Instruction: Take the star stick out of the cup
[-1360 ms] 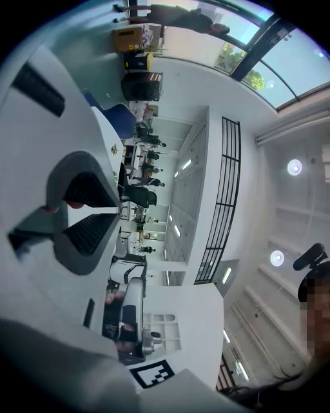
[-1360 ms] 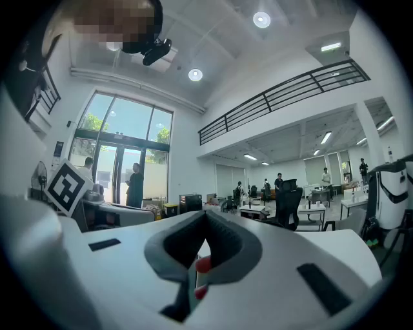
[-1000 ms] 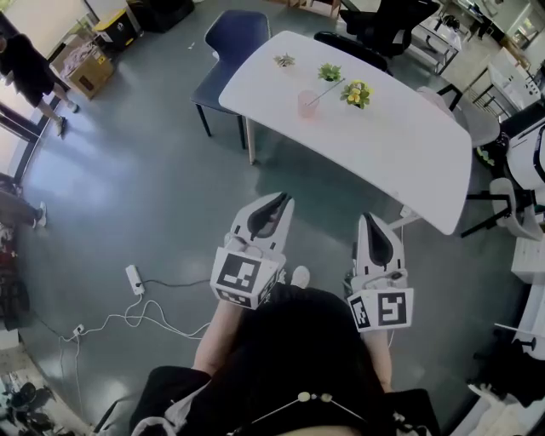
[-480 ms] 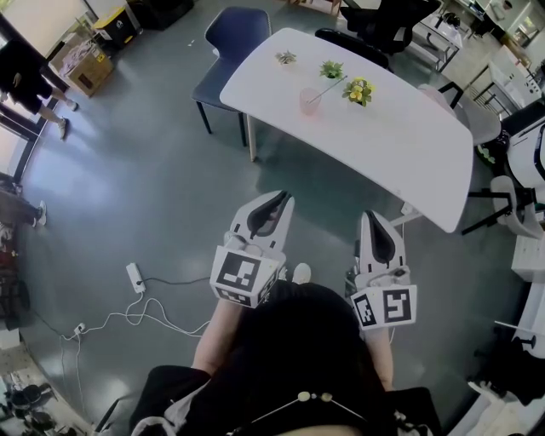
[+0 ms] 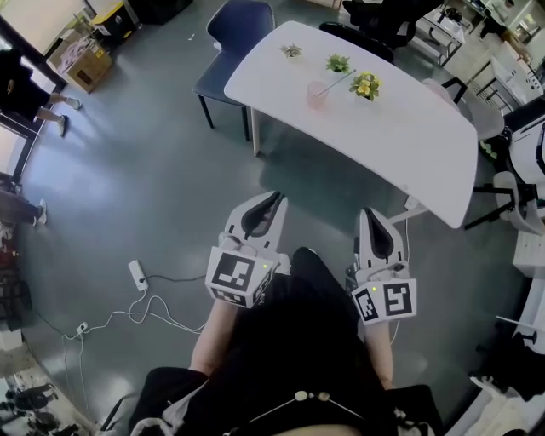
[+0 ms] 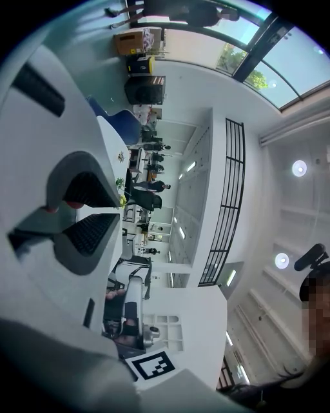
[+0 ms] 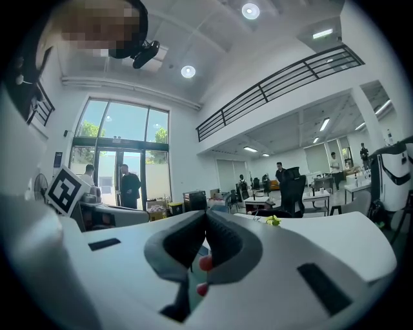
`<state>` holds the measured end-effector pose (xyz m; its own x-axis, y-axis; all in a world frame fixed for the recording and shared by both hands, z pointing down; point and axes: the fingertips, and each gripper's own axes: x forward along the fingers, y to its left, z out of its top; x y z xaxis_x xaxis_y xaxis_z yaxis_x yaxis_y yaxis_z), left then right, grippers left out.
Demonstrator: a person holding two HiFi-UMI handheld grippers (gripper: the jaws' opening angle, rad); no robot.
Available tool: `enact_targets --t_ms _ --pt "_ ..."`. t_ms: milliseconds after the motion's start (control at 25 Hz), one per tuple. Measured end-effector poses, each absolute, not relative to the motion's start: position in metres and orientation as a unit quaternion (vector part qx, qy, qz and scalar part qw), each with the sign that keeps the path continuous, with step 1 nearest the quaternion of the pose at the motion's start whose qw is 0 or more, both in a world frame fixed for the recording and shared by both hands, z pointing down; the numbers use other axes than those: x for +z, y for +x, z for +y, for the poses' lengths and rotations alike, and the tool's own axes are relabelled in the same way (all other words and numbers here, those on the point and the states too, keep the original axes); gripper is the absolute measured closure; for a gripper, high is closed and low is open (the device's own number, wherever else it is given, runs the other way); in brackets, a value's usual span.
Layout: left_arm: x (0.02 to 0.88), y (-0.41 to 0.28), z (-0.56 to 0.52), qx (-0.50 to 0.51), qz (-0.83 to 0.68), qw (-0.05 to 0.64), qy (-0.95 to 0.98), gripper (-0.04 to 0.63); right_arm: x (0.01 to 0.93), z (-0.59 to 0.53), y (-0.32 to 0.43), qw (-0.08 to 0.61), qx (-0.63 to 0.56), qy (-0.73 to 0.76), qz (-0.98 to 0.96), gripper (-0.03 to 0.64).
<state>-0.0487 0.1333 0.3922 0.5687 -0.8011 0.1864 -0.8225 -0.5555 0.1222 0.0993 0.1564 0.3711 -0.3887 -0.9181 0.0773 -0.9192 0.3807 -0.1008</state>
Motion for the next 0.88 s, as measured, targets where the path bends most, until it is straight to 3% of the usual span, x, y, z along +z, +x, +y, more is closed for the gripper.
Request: enact_targets --t_ms 400,880 --pt "0.399 -0.05 0.09 0.057 -0.46 0.1 0.88 0.563 0.384 0.105 0.1 0.023 0.065 0.544 -0.836 0.594" --pt "0.401 -0.023 -0.052 0.064 -0.463 0.086 0.88 0.563 0.406 -0.042 0.121 0.05 0.088 0.526 -0.845 0.549"
